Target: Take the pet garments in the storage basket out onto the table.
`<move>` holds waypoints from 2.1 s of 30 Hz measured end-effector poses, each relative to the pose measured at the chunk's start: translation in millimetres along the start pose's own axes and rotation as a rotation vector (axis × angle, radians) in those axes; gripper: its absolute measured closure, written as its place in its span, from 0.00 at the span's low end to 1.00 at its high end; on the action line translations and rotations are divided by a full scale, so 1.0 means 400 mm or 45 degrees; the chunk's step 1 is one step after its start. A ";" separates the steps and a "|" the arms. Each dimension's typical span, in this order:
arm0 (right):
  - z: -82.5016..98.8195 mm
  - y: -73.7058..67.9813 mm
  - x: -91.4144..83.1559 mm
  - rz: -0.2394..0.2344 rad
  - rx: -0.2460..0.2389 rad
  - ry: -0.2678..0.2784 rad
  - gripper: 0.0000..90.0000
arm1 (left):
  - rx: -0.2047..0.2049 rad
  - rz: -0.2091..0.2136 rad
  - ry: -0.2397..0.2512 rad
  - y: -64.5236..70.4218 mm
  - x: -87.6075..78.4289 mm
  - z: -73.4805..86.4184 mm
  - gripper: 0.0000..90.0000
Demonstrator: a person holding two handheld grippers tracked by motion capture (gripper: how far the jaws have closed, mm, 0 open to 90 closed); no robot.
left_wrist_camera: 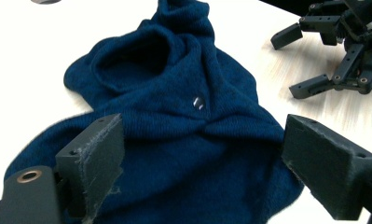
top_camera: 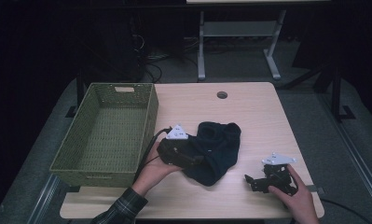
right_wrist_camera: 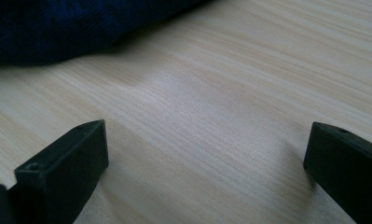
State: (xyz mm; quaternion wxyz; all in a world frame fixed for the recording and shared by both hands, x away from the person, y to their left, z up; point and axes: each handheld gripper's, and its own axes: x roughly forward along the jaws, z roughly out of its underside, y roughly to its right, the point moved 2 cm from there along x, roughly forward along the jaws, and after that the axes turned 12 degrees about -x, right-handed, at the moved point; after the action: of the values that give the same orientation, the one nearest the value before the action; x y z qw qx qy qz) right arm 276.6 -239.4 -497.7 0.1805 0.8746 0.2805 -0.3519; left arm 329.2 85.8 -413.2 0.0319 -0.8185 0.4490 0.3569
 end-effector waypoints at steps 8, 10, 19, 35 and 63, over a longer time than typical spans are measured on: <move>0.000 0.000 0.000 0.000 0.000 0.000 0.00 | 0.012 -0.026 -0.020 0.006 -0.013 0.033 0.15; 0.000 0.000 0.000 0.000 0.000 -0.001 0.00 | -0.002 -0.027 -0.016 0.009 -0.015 0.042 0.15; 0.000 0.000 0.000 0.000 -0.001 0.000 0.00 | 0.025 -0.073 -0.074 0.020 -0.012 0.095 0.15; 0.000 0.000 0.000 0.000 -0.001 0.000 0.00 | 0.019 -0.150 -0.181 0.009 0.018 0.169 0.15; 0.000 0.000 0.000 0.000 0.000 0.000 0.00 | 0.069 -0.151 -0.104 -0.017 0.051 0.216 0.14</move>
State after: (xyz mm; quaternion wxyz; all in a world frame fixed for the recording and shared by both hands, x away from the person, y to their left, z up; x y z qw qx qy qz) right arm 276.6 -239.4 -497.7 0.1806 0.8745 0.2804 -0.3520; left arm 293.3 107.5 -491.8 0.0934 -0.8273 0.4074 0.3753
